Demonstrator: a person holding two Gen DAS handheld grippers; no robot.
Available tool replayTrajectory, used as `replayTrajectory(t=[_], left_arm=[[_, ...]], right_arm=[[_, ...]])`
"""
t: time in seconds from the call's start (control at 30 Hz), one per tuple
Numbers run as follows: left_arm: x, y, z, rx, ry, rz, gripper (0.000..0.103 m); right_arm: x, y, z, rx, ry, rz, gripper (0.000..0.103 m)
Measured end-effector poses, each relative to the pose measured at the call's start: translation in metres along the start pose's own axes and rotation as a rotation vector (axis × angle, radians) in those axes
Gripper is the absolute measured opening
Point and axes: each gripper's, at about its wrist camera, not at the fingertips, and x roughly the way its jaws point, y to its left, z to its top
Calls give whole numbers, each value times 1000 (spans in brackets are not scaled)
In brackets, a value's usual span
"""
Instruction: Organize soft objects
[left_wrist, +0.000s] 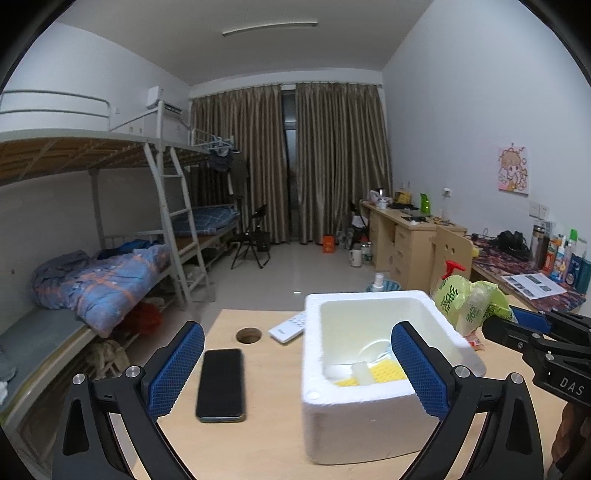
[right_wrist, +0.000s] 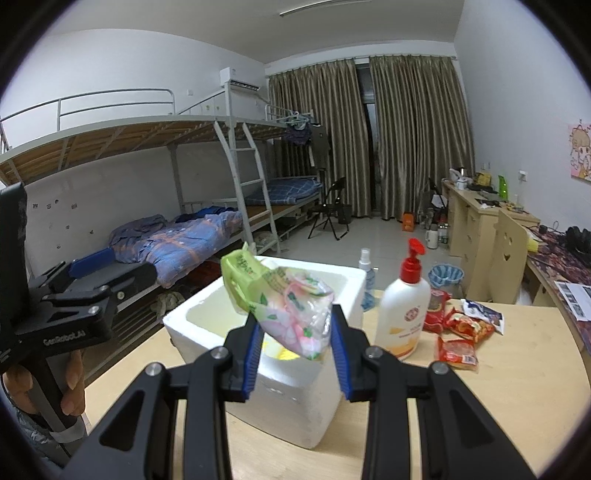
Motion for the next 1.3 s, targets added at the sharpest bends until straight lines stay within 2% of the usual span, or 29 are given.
replayTrajectory(t=[0.3, 0.63, 0.73, 0.8, 0.83, 0.87, 1.1, 1.17, 1.3], left_arm=[[-8, 28, -6, -26, -1, 66, 102], [-2, 47, -11, -43, 9, 94, 102], [2, 48, -12, -52, 15, 82, 102], [5, 49, -13, -53, 18, 78, 102], [6, 48, -13, -52, 20, 76, 102], [7, 47, -14, -51, 22, 76, 102], [10, 41, -15, -42, 24, 85, 102], [8, 39, -15, -36, 27, 83, 102], [3, 32, -16, -33, 21, 75, 102]], right_arm=[[28, 15, 9, -22, 29, 31, 39], [58, 17, 12, -10, 68, 5, 40], [61, 16, 11, -9, 82, -23, 50], [60, 15, 11, 1, 77, -22, 64], [57, 16, 11, 2, 67, -25, 75], [55, 17, 12, -2, 58, -30, 78], [40, 15, 15, 15, 21, -42, 94], [33, 15, 15, 11, 13, -67, 103], [18, 12, 14, 6, -8, -105, 103]])
